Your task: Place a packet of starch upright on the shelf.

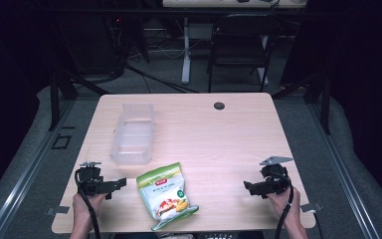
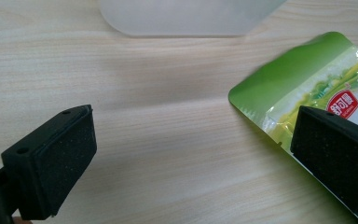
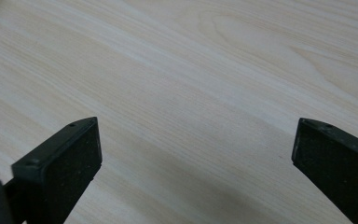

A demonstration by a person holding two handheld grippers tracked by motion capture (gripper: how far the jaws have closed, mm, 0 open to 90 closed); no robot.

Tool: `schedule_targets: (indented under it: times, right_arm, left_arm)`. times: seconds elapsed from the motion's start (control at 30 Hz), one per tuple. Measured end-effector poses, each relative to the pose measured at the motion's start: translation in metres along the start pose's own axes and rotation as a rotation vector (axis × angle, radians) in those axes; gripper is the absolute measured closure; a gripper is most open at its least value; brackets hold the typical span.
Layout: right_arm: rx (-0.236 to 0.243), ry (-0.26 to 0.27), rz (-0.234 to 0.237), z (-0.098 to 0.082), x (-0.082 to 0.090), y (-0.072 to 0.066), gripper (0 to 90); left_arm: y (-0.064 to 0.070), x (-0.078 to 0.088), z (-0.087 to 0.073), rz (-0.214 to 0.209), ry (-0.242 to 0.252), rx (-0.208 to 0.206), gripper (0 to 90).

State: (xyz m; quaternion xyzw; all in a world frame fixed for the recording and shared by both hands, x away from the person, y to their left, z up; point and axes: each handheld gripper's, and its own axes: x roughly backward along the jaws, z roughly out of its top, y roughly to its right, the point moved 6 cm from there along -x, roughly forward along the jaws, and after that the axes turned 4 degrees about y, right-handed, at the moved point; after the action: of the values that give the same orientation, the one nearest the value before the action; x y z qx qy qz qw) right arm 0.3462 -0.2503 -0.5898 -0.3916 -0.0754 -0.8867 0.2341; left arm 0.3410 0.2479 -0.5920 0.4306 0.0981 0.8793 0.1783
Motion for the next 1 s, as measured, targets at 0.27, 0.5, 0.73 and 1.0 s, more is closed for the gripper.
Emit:
schedule_targets:
  times: [0.27, 0.5, 0.73, 1.0]
  right_arm:
    - [0.018, -0.012, 0.006, 0.001, 0.000, -0.005, 4.0]
    - [0.010, -0.011, 0.011, 0.001, 0.000, -0.005, 5.2]
    - [-0.007, -0.008, 0.020, 0.001, 0.000, -0.003, 5.9]
    - [-0.025, 0.001, 0.024, 0.001, 0.001, -0.003, 6.3]
  left_arm:
    - [0.005, -0.003, -0.002, -0.065, -0.021, 0.034, 0.3]
    - [0.014, -0.007, -0.002, -0.107, -0.029, 0.038, 0.3]
    - [0.029, -0.014, -0.001, -0.155, -0.043, 0.040, 0.2]
    - [0.044, -0.018, -0.009, -0.225, -0.089, 0.063, 0.3]
